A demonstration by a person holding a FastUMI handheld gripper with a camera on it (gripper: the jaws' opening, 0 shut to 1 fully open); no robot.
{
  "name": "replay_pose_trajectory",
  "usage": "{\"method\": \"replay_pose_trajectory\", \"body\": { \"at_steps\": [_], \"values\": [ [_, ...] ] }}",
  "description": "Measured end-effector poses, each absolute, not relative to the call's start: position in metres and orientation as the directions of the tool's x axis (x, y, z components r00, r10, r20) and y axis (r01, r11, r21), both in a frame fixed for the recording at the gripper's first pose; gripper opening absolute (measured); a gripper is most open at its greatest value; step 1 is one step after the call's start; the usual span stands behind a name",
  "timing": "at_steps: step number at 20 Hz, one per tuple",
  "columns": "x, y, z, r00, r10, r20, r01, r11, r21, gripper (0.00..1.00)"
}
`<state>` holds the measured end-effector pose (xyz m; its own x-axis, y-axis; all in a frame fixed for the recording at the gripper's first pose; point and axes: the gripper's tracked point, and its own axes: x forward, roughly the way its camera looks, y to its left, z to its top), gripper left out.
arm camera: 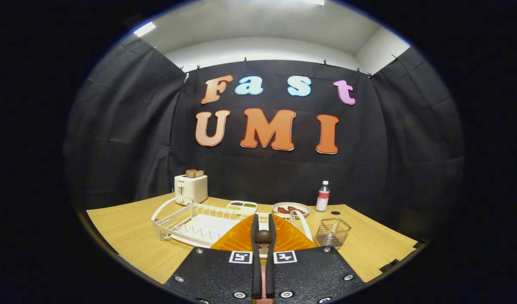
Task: Take the plate from the dish rack, then take the spoon from the basket and place it into the plate.
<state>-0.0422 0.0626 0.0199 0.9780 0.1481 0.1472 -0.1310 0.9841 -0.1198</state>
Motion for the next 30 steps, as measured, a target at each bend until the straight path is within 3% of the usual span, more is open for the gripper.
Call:
{"method": "replay_pose_trajectory", "body": {
  "at_steps": [10,23,30],
  "values": [
    [-0.057,0.093,-0.003,0.966,0.191,0.177,-0.181,0.981,-0.072,0.04],
    [-0.062,0.110,-0.074,0.961,0.254,0.109,-0.239,0.962,-0.128,0.04],
    [-0.062,0.102,-0.109,0.973,0.232,-0.005,-0.232,0.966,-0.112,0.18]
  ]
}}
